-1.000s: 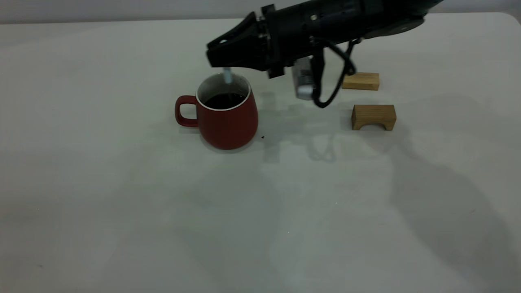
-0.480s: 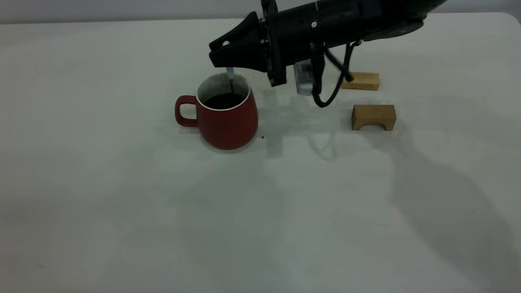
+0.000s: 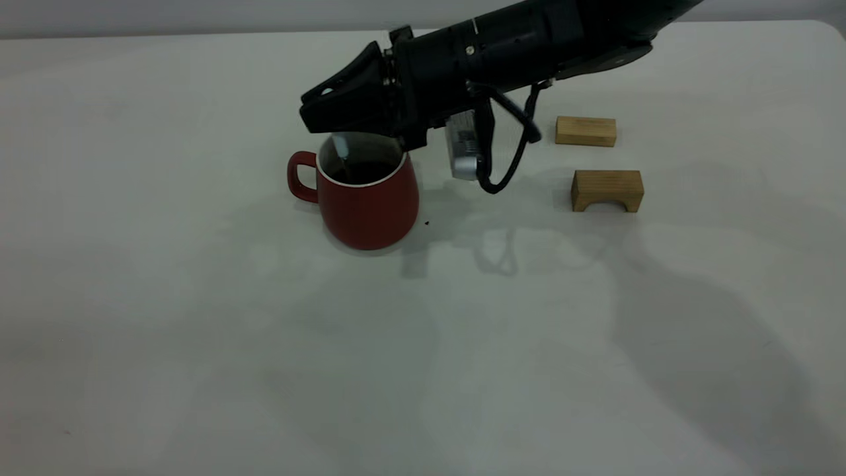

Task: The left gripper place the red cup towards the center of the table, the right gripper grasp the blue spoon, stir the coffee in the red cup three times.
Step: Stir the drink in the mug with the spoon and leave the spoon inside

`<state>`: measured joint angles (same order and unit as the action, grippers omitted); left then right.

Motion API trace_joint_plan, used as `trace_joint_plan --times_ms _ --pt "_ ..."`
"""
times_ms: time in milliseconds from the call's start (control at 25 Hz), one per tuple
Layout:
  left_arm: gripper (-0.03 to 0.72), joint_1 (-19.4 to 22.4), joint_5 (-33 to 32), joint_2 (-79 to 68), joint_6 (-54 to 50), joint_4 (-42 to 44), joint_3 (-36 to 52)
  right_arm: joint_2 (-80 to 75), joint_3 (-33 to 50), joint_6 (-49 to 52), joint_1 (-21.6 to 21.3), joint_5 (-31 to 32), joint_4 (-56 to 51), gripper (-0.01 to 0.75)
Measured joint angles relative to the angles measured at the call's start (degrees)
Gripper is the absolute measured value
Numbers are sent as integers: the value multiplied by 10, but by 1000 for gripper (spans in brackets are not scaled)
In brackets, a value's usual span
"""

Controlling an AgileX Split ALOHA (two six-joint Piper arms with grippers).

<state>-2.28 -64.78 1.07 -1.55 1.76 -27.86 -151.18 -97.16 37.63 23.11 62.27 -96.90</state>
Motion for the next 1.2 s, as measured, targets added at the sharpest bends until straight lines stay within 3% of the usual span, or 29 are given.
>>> trace_joint_plan --times_ms 200,320,600,840,960,1200 --pt "243 0 0 0 0 0 0 0 0 -130 -16 0 8 133" --pt "243 0 0 0 0 0 0 0 0 -159 -24 13 31 132" --pt "243 0 0 0 0 0 0 0 0 -163 -25 20 39 132" --pt "243 0 0 0 0 0 0 0 0 -104 -25 24 35 135" --pt "243 0 0 0 1 0 0 0 0 -92 -25 25 36 192" --pt "243 0 0 0 1 0 0 2 0 -88 -25 31 59 454"
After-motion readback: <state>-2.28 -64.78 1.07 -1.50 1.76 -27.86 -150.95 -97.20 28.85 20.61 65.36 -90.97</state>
